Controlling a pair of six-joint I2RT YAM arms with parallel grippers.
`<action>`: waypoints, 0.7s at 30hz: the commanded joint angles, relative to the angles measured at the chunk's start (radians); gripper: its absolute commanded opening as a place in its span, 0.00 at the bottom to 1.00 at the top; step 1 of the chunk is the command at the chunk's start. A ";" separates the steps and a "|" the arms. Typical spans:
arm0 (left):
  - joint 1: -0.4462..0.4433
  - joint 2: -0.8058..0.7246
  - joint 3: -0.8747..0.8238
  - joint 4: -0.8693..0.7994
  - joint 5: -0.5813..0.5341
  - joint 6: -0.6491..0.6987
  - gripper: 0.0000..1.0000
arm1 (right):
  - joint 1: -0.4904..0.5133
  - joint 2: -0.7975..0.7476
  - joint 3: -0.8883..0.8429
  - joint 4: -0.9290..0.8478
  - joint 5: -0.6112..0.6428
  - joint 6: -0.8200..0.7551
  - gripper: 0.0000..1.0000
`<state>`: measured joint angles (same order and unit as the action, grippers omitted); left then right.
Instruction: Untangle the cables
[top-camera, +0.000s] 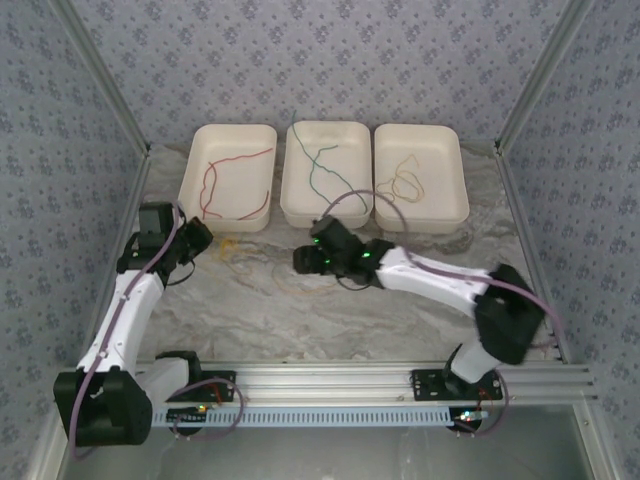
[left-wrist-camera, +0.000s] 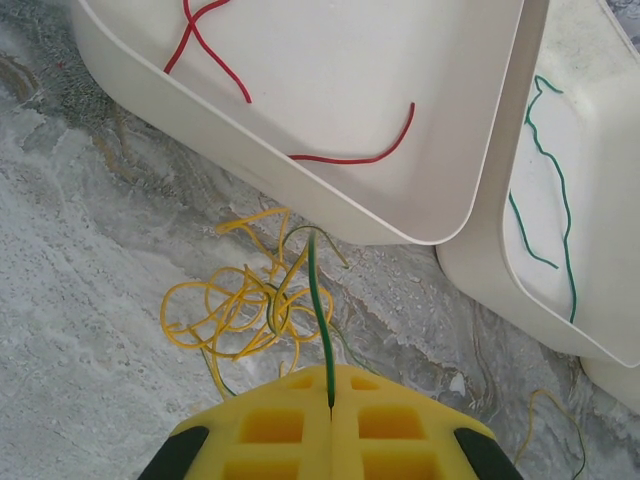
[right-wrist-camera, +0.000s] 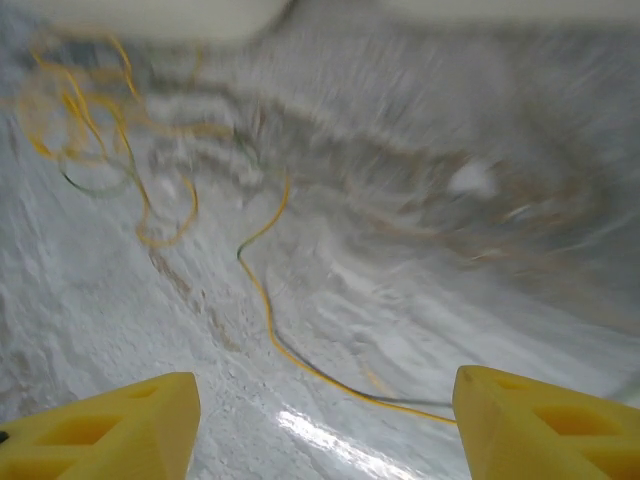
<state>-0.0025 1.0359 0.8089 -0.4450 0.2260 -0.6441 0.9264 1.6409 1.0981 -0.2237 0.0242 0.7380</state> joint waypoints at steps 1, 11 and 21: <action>-0.007 -0.021 0.031 0.002 0.026 0.009 0.00 | 0.008 0.129 0.084 0.126 -0.143 0.111 0.71; -0.010 -0.035 0.019 0.001 0.030 0.009 0.00 | -0.004 0.364 0.221 0.221 -0.213 0.249 0.68; -0.010 -0.042 0.023 -0.012 0.029 0.014 0.00 | -0.050 0.461 0.300 0.173 -0.215 0.286 0.28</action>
<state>-0.0078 1.0153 0.8089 -0.4458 0.2401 -0.6441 0.8909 2.0899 1.3621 -0.0284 -0.1883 1.0019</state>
